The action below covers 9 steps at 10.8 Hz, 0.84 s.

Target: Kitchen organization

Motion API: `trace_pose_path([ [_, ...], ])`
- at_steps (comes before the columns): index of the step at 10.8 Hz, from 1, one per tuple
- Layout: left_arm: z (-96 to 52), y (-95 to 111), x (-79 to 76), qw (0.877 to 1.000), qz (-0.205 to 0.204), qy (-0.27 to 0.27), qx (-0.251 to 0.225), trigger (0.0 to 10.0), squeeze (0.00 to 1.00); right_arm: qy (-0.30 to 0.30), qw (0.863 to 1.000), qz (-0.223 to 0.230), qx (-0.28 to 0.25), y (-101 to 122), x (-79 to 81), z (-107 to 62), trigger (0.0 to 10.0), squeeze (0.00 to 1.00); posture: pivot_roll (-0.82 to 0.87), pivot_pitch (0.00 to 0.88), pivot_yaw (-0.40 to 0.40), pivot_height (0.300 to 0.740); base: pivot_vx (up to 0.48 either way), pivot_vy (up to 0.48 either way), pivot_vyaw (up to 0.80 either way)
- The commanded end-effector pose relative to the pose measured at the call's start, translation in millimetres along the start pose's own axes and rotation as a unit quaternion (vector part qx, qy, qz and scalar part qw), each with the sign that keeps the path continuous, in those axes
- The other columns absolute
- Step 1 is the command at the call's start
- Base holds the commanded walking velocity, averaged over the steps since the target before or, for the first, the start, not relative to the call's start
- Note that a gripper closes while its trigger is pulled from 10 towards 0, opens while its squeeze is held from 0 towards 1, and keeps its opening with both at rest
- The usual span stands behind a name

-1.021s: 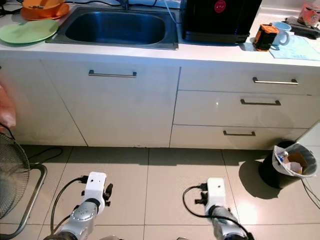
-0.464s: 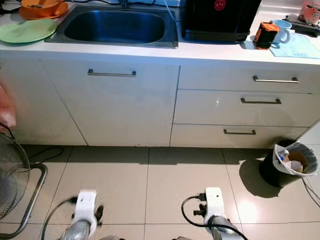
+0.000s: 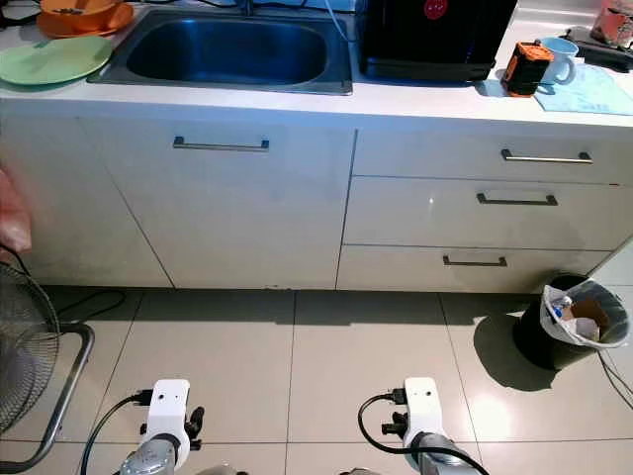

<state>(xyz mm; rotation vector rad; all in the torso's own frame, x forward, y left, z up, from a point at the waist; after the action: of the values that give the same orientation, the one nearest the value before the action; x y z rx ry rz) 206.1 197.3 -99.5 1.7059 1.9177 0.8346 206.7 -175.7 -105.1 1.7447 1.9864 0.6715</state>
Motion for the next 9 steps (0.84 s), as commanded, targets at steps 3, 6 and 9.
trace_pose_path([
  [3, -0.2, -1.9, 2.5, 1.000, -0.005, 0.003, 0.006, 10.0, 0.00, -0.007, 1.000, 0.009, 0.011, -3.9, -3.5, -0.8, 10.0, 0.00, 0.01, 0.055, -0.031, 0.740, 0.000, 0.000, 0.00],
  [6, -0.2, -1.5, 3.3, 1.000, -0.004, 0.002, 0.005, 10.0, 0.00, -0.004, 1.000, 0.008, 0.009, -3.0, -1.4, -0.3, 10.0, 0.00, 0.01, 0.060, -0.025, 0.740, 0.000, 0.000, 0.00],
  [9, 0.1, -0.6, 6.5, 1.000, 0.005, 0.001, 0.005, 10.0, 0.00, -0.001, 1.000, 0.023, 0.001, -0.4, 3.0, 0.7, 10.0, 0.00, 0.01, 0.060, -0.011, 0.740, 0.000, 0.000, 0.00],
])
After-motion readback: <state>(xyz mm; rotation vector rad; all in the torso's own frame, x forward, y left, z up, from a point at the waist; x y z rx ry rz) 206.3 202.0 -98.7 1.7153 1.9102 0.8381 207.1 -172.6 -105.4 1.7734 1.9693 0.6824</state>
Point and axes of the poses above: a point about 5 cm out from each wrist's last joint towards the gripper, its own z axis pointing out of the wrist towards the gripper, its own y axis along the axis of the wrist's last joint, x = y × z, the point moved 3 cm from there along z, pointing out of the wrist towards the gripper, and after that the axes turned 5 degrees about -z, right-handed, at the moved point
